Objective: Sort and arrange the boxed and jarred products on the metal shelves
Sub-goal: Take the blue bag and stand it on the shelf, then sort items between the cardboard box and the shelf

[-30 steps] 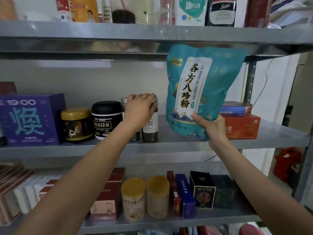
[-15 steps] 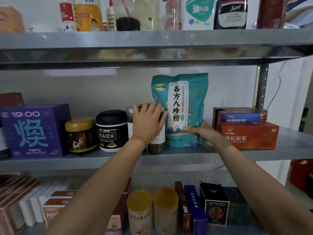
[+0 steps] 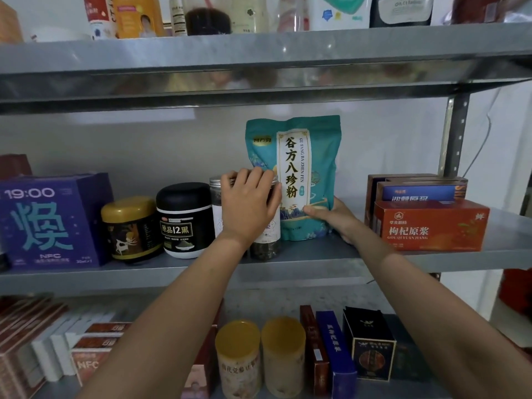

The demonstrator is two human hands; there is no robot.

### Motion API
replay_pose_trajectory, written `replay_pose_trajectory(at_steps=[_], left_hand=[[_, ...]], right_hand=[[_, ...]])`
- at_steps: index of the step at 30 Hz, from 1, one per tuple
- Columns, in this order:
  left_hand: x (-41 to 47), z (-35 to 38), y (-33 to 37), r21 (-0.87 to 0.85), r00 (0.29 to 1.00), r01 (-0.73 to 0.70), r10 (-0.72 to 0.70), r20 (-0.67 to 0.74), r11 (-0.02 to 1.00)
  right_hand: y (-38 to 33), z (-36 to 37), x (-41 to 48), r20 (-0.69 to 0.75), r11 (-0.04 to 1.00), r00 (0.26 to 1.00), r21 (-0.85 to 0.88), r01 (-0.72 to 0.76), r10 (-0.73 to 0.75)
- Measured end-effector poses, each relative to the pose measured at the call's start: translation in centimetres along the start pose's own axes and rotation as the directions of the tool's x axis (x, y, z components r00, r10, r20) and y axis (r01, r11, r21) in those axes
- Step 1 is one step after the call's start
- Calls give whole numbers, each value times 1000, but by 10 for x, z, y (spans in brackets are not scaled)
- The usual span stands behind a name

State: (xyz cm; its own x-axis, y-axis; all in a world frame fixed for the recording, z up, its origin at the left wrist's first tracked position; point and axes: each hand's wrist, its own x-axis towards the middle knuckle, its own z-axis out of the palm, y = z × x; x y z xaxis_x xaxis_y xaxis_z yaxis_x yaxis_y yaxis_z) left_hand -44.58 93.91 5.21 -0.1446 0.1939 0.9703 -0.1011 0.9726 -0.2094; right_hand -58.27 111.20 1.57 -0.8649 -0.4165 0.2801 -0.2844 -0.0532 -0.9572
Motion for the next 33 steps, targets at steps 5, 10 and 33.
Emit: replay_pose_trajectory(at_steps=[5, 10, 33], left_hand=[[0, -3, 2, -47, 999, 34, -33, 21, 998], [1, -5, 2, -65, 998, 60, -58, 39, 996], [-2, -29, 15, -51, 916, 183, -151, 372, 982]], right_hand=[[-4, 4, -27, -113, 968, 986, -230, 95, -124], [-14, 1, -69, -91, 843, 977, -525, 119, -194], [-28, -115, -139, -100, 140, 863, -990, -34, -495]])
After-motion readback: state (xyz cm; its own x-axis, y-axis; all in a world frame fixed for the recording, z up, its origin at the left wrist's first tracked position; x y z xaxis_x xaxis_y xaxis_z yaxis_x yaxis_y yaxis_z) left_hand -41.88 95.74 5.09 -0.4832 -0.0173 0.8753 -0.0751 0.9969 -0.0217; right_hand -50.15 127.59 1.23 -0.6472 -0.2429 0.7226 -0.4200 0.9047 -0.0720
